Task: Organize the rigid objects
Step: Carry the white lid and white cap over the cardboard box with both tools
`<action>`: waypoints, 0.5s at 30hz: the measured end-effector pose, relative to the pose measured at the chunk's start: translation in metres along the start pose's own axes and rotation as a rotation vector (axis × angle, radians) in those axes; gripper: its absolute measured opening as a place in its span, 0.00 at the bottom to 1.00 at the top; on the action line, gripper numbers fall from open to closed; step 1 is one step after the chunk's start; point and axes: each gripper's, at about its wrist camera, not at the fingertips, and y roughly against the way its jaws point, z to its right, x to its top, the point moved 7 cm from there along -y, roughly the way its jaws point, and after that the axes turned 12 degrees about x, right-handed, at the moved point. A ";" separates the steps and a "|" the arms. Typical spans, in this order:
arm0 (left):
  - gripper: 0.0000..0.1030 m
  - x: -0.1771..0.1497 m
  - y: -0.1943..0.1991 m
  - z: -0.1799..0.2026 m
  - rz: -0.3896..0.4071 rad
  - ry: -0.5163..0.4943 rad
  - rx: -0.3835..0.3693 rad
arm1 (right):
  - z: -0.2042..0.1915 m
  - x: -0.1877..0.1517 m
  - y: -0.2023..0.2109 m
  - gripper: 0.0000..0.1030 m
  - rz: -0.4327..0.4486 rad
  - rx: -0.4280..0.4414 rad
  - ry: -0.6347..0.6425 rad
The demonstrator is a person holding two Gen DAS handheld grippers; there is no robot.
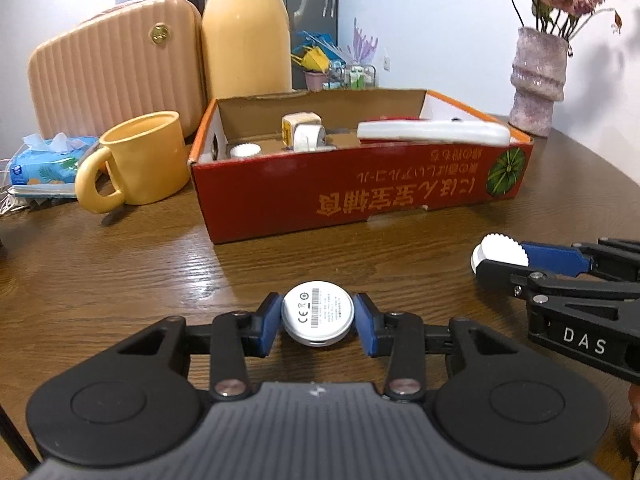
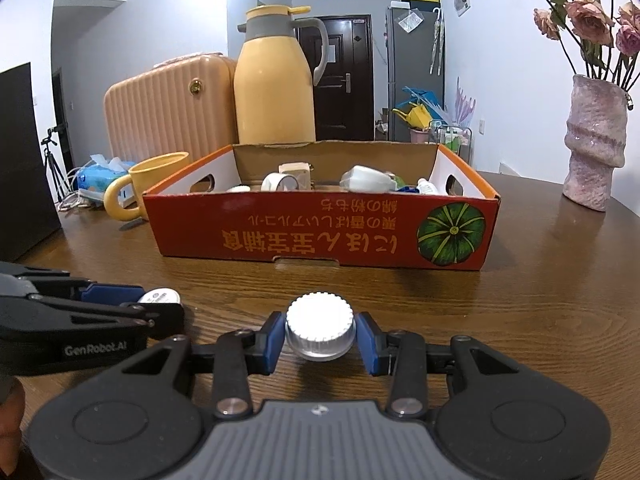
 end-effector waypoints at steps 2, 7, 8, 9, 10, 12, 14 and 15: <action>0.39 0.002 0.005 -0.003 0.018 0.015 0.006 | -0.001 0.002 0.003 0.37 0.013 0.001 0.001; 0.39 0.012 0.020 -0.008 0.062 0.052 0.013 | -0.004 0.013 0.016 0.37 0.071 0.014 0.013; 0.39 0.015 0.023 -0.008 0.071 0.059 0.014 | -0.005 0.016 0.019 0.37 0.088 0.017 0.017; 0.39 0.017 0.026 -0.009 0.080 0.066 0.017 | -0.006 0.019 0.022 0.37 0.104 0.021 0.020; 0.39 0.020 0.029 -0.009 0.092 0.072 0.018 | -0.007 0.022 0.025 0.37 0.119 0.024 0.023; 0.39 0.026 0.035 -0.009 0.113 0.084 0.022 | -0.007 0.028 0.032 0.37 0.156 0.027 0.029; 0.39 0.032 0.040 -0.010 0.130 0.099 0.016 | -0.006 0.033 0.037 0.37 0.184 0.029 0.036; 0.39 0.036 0.043 -0.010 0.138 0.105 0.017 | -0.006 0.036 0.039 0.37 0.195 0.031 0.038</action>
